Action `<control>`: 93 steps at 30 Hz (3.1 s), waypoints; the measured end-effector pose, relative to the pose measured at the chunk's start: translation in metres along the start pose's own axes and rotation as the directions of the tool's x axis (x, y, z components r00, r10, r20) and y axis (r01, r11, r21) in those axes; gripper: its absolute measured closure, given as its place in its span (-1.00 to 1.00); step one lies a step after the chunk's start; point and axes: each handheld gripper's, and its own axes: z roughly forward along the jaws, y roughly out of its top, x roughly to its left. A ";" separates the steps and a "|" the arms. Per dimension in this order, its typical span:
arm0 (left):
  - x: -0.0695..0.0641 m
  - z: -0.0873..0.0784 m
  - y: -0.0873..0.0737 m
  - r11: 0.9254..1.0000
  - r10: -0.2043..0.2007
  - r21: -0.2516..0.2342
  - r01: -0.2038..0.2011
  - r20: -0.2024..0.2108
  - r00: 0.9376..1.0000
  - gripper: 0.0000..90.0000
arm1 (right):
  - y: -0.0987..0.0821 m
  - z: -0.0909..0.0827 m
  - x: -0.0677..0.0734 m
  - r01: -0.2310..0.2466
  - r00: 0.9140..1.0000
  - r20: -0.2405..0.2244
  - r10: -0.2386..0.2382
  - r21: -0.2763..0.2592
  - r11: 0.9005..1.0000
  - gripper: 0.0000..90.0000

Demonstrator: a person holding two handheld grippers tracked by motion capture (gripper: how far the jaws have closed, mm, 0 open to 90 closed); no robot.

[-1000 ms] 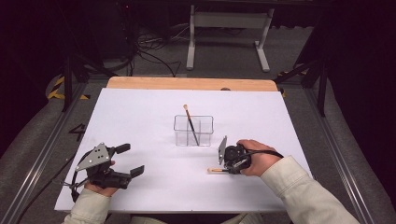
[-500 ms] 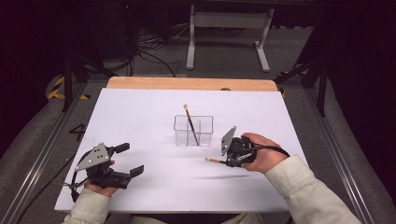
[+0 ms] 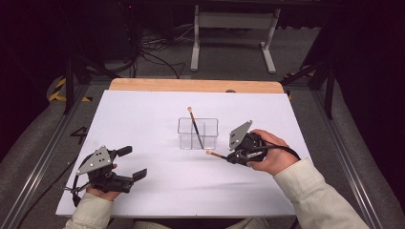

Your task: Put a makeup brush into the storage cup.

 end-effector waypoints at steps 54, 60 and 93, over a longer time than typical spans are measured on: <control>0.014 -0.009 -0.011 0.994 -0.044 -0.101 0.040 -0.042 0.998 -1.00 | 0.004 -0.029 -0.018 -0.150 0.963 0.052 0.266 -0.715 0.682 0.87; 0.014 -0.010 -0.012 0.994 -0.048 -0.102 0.044 -0.041 0.998 -1.00 | 0.006 -0.024 -0.023 -0.155 0.960 0.041 0.276 -0.743 0.651 0.87; 0.015 -0.011 -0.013 0.993 -0.046 -0.107 0.041 -0.043 0.998 -0.99 | 0.016 0.018 -0.054 -0.129 0.960 0.022 0.278 -0.850 0.511 0.87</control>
